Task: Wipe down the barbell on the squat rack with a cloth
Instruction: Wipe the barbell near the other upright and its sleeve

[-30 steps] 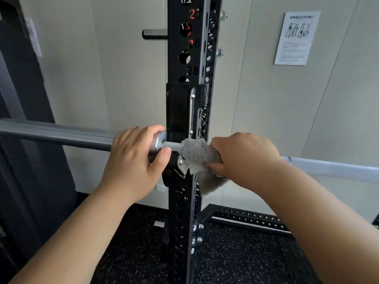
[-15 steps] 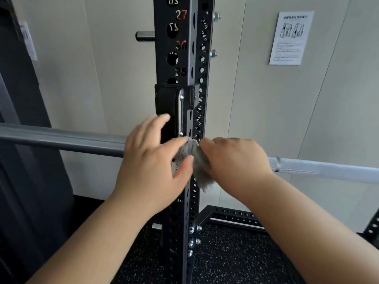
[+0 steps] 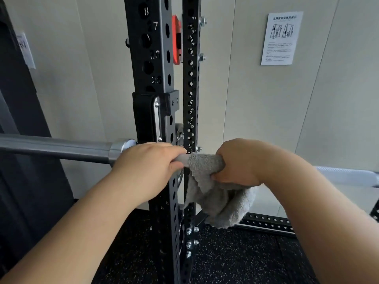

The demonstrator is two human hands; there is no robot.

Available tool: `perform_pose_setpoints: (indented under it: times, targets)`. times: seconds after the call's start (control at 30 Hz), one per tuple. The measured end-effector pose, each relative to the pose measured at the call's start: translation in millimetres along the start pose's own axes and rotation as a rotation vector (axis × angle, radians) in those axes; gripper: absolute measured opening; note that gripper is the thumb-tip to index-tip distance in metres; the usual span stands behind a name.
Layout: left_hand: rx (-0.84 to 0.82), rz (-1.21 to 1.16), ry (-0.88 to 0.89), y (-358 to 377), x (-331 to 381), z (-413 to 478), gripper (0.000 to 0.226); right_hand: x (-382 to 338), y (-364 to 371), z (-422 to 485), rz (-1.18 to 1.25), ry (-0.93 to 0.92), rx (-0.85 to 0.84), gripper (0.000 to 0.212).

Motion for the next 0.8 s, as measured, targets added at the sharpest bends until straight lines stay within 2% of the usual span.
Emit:
perform_pose_setpoints:
  times: [0.1, 0.23, 0.3, 0.4, 0.5, 0.6, 0.7, 0.8]
  targets:
    - [0.046, -0.030, -0.024, -3, 3, -1, 0.016, -1, 21, -12, -0.124, 0.060, 0.342, 0.014]
    - [0.051, 0.010, -0.030, -7, 11, -4, 0.022, 0, 38, -16, -0.198, 0.020, 0.634, 0.028]
    - [0.022, -0.015, -0.041, -7, 11, -4, 0.022, 4, 35, -17, -0.160, -0.008, 0.600, 0.027]
    - [0.058, -0.058, -0.074, -7, 9, -4, 0.017, 36, 16, -23, -0.079, 0.038, 0.262, 0.020]
    - [0.090, -0.051, -0.082, -6, 10, -5, 0.014, 74, 2, -33, -0.054, 0.145, 0.096, 0.039]
    - [0.110, -0.025, -0.095, -5, 10, -7, 0.018, 73, 9, -31, -0.075, 0.180, 0.145, 0.038]
    - [0.095, -0.062, -0.109, -8, 12, -6, 0.021, 59, 22, -34, -0.156, 0.126, 0.395, 0.032]
    - [0.089, -0.118, -0.144, -10, 15, -6, 0.014, 82, 28, -51, -0.181, 0.064, 0.480, 0.038]
Point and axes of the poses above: each hand's wrist, its own z-axis towards the middle knuckle, its own y-axis out of the palm, x = y × z, the point moved 2 cm from there along z, towards the middle knuckle, and after that the axes turned 13 degrees about y, right-handed, at the moved point
